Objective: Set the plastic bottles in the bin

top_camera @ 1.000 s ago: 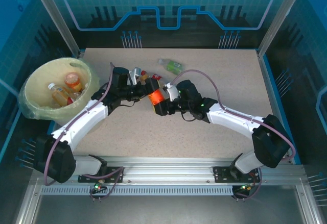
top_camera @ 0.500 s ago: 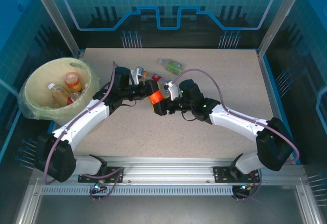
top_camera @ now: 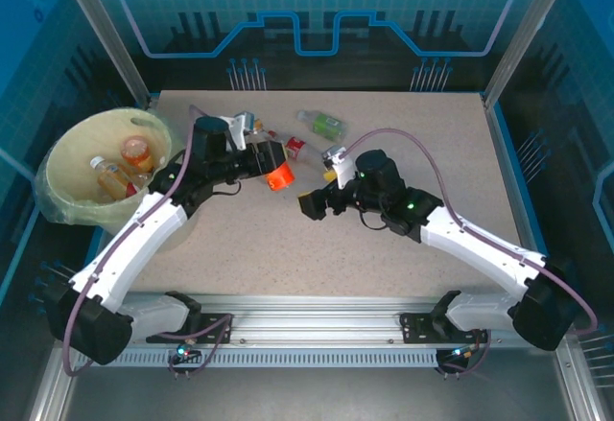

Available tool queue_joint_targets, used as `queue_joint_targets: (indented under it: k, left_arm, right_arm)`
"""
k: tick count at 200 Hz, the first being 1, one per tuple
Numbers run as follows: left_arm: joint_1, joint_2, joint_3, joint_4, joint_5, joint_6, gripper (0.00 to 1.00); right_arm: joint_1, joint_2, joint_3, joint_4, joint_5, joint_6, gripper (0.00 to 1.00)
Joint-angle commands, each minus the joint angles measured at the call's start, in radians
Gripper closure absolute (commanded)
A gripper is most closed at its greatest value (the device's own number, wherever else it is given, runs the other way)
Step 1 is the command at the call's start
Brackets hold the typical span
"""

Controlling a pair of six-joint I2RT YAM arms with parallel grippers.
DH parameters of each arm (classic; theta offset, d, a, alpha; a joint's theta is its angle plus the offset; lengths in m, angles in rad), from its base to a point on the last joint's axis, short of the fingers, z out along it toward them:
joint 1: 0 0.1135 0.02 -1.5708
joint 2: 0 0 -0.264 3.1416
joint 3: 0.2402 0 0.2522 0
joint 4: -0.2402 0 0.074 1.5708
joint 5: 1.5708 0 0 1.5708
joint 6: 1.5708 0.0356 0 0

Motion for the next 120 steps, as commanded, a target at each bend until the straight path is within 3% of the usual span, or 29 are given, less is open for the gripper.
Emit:
queue_joint_targets:
  k: [1,52,120]
  left_arm:
    - [0.010,-0.032,0.084,-0.097,-0.079,0.089,0.49]
    - [0.042,-0.076,0.265,-0.271,-0.277,0.252,0.49]
    - [0.239,-0.125,0.396,-0.314,-0.404,0.335,0.49]
  right_arm:
    - [0.008,-0.045,-0.023,-0.036,0.198,0.020,0.00]
    - [-0.001,-0.140,-0.111,0.013,0.366,0.048,0.00]
    - [-0.013,-0.238,-0.203,0.090,0.428,0.022,0.00]
